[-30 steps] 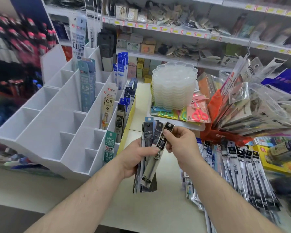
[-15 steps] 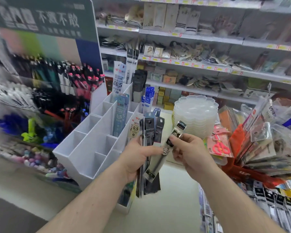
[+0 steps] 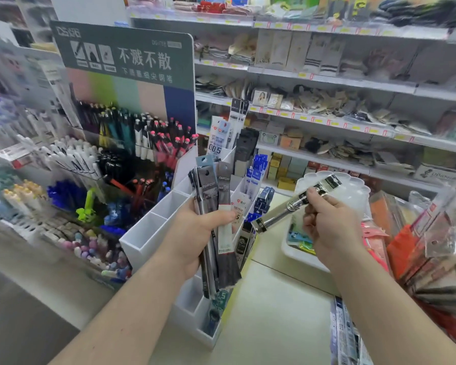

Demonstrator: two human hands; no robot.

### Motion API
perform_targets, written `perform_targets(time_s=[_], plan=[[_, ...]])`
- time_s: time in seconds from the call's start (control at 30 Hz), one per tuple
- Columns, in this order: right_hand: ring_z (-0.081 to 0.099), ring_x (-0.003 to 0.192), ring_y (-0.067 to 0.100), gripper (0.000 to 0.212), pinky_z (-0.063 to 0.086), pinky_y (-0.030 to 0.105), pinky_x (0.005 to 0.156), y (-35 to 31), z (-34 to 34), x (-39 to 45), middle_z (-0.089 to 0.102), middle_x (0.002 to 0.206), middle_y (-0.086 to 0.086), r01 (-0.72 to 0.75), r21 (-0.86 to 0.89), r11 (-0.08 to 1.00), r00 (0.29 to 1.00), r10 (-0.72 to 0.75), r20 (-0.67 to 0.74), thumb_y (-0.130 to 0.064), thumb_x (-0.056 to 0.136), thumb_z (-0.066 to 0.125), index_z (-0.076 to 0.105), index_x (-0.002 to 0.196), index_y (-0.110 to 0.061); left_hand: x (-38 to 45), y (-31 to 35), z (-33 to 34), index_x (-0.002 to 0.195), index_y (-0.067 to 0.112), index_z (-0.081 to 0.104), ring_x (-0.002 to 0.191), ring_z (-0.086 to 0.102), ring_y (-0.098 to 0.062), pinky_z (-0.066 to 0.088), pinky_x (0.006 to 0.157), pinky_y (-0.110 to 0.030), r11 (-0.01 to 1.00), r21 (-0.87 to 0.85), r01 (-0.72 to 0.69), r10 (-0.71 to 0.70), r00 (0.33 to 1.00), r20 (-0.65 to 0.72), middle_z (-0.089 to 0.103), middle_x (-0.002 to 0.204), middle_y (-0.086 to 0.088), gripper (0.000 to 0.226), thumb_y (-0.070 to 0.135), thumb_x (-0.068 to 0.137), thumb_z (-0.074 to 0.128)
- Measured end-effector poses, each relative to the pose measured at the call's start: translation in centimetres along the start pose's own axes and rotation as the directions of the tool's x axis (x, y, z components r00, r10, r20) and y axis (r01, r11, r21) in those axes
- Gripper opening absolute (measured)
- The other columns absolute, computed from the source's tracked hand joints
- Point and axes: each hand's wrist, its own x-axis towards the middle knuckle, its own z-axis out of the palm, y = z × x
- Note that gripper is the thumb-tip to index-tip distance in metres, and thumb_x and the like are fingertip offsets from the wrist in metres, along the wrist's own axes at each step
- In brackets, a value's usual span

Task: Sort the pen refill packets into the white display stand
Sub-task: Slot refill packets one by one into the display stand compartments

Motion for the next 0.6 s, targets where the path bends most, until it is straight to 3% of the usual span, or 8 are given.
perform_targets(time_s=[0.1, 0.33, 0.47, 0.6], plan=[[0.038, 0.045, 0.008, 0.026, 0.033, 0.018, 0.045, -0.1, 0.8, 0.0, 0.047, 0.057, -0.002, 0.027, -0.04, 0.999, 0.999, -0.026, 0.025, -0.021, 0.095, 0.066, 0.058, 0.072, -0.014, -0.7, -0.2, -0.3, 0.095, 0.008, 0.063, 0.067, 0.066, -0.025, 0.058, 0.073, -0.045, 1.0, -0.009, 0.005, -0.005, 1.0, -0.03, 0.072, 0.077, -0.008, 0.021, -0.009, 0.082, 0.066], [0.04, 0.045, 0.008, 0.026, 0.036, 0.02, 0.047, -0.1, 2.7, -0.2, 0.05, 0.064, 0.002, 0.038, -0.084, 0.996, 0.999, -0.035, 0.036, -0.021, 0.1, 0.059, 0.058, 0.078, -0.009, -3.1, 0.0, -0.6, 0.096, 0.006, 0.063, 0.06, 0.067, -0.018, 0.055, 0.053, -0.03, 1.0, -0.009, -0.024, 0.022, 0.991, -0.136, 0.07, 0.074, -0.007, 0.019, -0.007, 0.082, 0.066], [0.037, 0.044, 0.007, 0.024, 0.036, 0.02, 0.047, 0.7, 2.8, -0.4, 0.045, 0.063, 0.0, -0.019, -0.061, 0.998, 0.997, 0.023, 0.069, -0.025, 0.102, 0.055, 0.057, 0.083, -0.011, -4.8, -0.1, -1.2, 0.1, 0.002, 0.064, 0.065, 0.067, -0.021, 0.054, 0.055, -0.031, 0.998, -0.017, -0.053, 0.048, 0.969, -0.244, 0.068, 0.083, -0.012, 0.022, -0.003, 0.08, 0.069], [0.033, 0.041, 0.006, 0.027, 0.03, 0.017, 0.041, 1.7, 2.4, -0.6, 0.04, 0.061, -0.001, -0.057, -0.054, 0.997, 0.994, 0.062, 0.095, -0.024, 0.104, 0.051, 0.051, 0.079, -0.013, -7.0, -0.7, -1.2, 0.092, 0.004, 0.064, 0.06, 0.065, -0.021, 0.053, 0.051, -0.029, 0.998, -0.029, -0.064, 0.052, 0.944, -0.327, 0.067, 0.075, -0.009, 0.017, -0.006, 0.079, 0.067]])
